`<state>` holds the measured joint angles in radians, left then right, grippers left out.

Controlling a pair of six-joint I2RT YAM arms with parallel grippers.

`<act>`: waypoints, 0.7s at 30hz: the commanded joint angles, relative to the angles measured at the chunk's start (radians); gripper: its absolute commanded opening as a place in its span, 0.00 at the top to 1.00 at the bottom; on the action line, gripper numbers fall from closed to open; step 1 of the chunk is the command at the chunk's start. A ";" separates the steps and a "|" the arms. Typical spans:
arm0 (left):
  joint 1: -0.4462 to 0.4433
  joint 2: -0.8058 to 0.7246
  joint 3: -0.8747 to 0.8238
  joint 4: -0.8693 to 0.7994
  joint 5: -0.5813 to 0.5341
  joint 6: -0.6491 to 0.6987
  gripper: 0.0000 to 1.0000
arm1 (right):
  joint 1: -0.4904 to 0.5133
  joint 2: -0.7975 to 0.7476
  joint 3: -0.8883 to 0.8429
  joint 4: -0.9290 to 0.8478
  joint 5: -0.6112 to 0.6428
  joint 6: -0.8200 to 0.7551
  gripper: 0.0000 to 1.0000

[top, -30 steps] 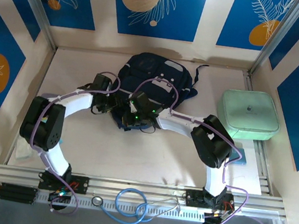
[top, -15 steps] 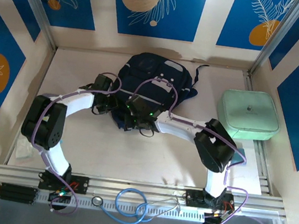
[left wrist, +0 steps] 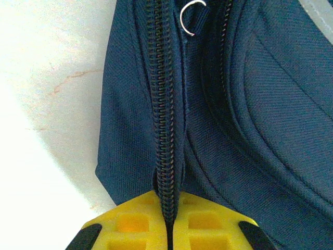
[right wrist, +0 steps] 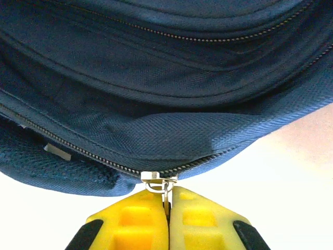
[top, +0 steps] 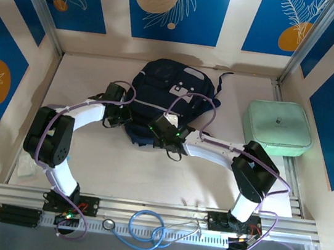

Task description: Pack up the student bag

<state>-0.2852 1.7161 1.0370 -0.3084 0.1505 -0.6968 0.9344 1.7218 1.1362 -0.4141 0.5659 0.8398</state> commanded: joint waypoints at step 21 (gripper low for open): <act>0.061 -0.036 0.006 0.000 -0.065 0.062 1.00 | -0.301 -0.205 -0.206 0.024 -0.045 -0.160 1.00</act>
<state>-0.2756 1.7084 1.0370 -0.3080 0.1791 -0.6712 0.6926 1.5738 0.9638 -0.3458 0.4908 0.7254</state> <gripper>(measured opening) 0.086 0.058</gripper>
